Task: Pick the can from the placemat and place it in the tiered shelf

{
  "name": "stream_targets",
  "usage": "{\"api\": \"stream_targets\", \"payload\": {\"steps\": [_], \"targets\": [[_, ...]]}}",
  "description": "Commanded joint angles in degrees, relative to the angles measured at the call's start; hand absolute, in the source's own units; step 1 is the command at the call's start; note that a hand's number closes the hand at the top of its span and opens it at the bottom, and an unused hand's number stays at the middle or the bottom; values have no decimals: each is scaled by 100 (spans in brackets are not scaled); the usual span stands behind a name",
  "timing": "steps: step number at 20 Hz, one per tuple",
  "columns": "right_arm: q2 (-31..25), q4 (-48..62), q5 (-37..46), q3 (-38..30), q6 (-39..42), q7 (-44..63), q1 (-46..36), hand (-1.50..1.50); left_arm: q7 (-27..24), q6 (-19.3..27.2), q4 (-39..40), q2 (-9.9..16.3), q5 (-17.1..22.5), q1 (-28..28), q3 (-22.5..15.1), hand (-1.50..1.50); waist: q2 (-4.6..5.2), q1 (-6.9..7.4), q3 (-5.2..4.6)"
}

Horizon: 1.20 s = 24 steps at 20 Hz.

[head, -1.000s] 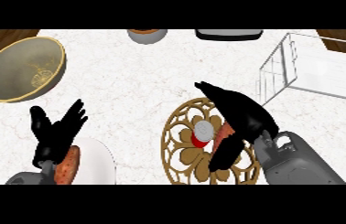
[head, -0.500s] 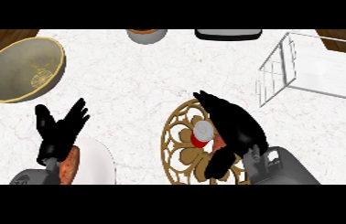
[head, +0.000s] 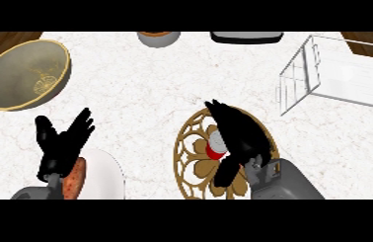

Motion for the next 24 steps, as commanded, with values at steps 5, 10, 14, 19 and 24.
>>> {"api": "stream_targets", "payload": {"steps": [5, 10, 14, 19, 24], "targets": [[209, 770, 858, -317, -243, -903, 32, -150, 116, 69, -9, -262, -403, -124, 124, 0, 6, -2, -3], [397, 1321, 1056, -466, -660, -1598, 172, -150, 220, -319, 290, -65, -222, -415, 527, 0, 10, -9, -3], [605, 1219, 1361, -394, -747, -1758, 450, -150, 117, -427, -50, -183, -301, 82, 560, 0, 2, 0, -3], [438, 1911, 1196, -667, -104, -2319, -70, 150, 89, -277, 254, -468, -539, -160, 437, 0, 13, -4, -3], [520, 2035, 1420, -94, -126, -2856, 301, 150, 129, -394, -167, -424, -553, 221, 392, 0, 5, 11, -2]]}}
